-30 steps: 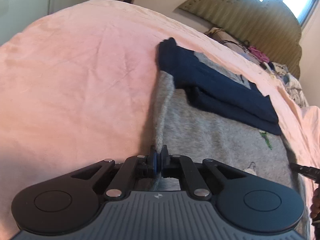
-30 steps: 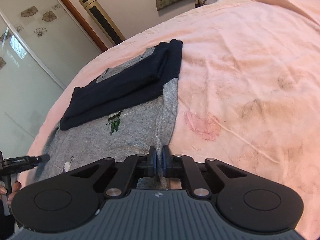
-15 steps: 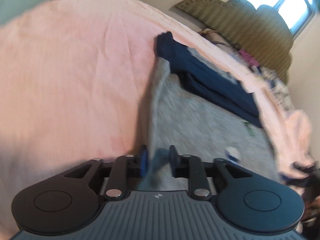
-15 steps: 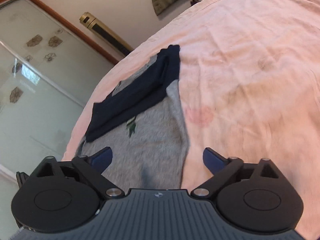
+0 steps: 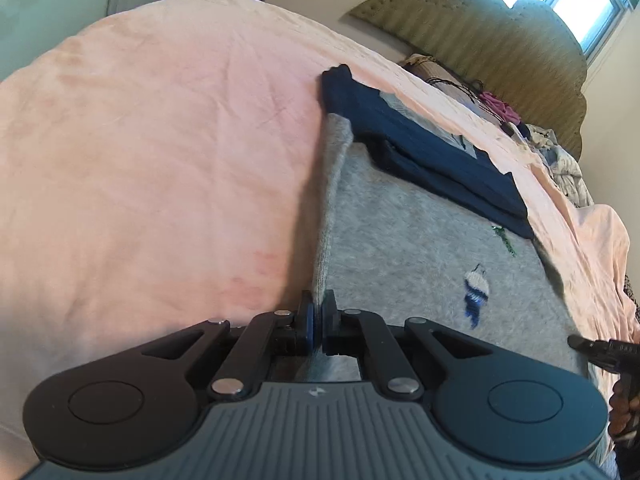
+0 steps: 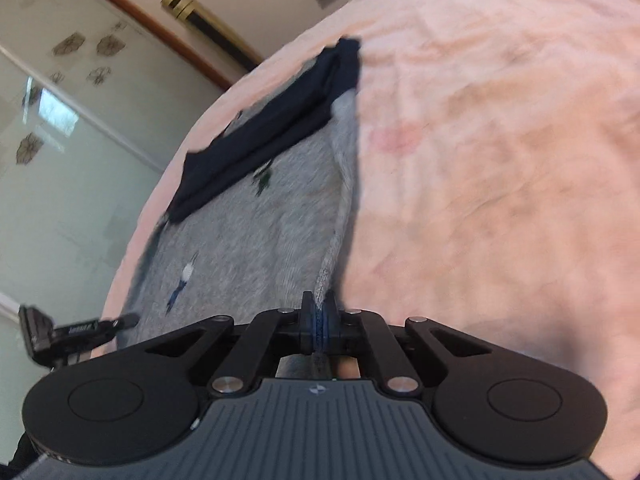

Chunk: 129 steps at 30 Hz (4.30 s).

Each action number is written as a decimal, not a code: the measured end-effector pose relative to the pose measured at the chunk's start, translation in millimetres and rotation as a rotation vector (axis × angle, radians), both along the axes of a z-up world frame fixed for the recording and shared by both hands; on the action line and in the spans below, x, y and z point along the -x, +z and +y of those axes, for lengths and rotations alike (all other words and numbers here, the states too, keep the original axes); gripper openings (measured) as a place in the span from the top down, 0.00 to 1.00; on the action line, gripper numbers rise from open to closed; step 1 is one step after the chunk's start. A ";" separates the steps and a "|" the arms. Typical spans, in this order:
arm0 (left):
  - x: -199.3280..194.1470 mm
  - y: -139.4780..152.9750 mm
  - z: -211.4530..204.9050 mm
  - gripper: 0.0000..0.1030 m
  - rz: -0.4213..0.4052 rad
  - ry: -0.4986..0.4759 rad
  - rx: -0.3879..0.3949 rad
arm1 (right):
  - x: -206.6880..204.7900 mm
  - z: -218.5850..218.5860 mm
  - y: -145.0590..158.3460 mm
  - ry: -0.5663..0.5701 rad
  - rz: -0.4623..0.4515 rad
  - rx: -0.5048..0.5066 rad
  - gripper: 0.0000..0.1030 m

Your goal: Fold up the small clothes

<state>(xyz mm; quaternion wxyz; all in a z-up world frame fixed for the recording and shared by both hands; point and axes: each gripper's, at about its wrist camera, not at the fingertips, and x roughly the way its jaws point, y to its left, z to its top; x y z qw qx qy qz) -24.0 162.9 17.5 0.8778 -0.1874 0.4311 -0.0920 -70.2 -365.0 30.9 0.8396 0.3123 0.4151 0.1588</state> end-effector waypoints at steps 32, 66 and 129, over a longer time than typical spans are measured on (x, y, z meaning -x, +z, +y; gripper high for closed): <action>69.1 -7.5 1.8 0.93 0.026 -0.097 0.116 | 67.5 -16.2 -18.2 0.071 0.132 -0.208 0.91; 124.0 53.4 13.6 0.88 -0.161 0.034 -0.141 | 118.1 -19.1 30.8 -0.033 0.046 -0.219 0.10; 107.0 -14.3 -129.4 0.00 -0.230 -0.071 -0.436 | 13.2 167.9 7.7 -0.041 -0.183 0.683 0.00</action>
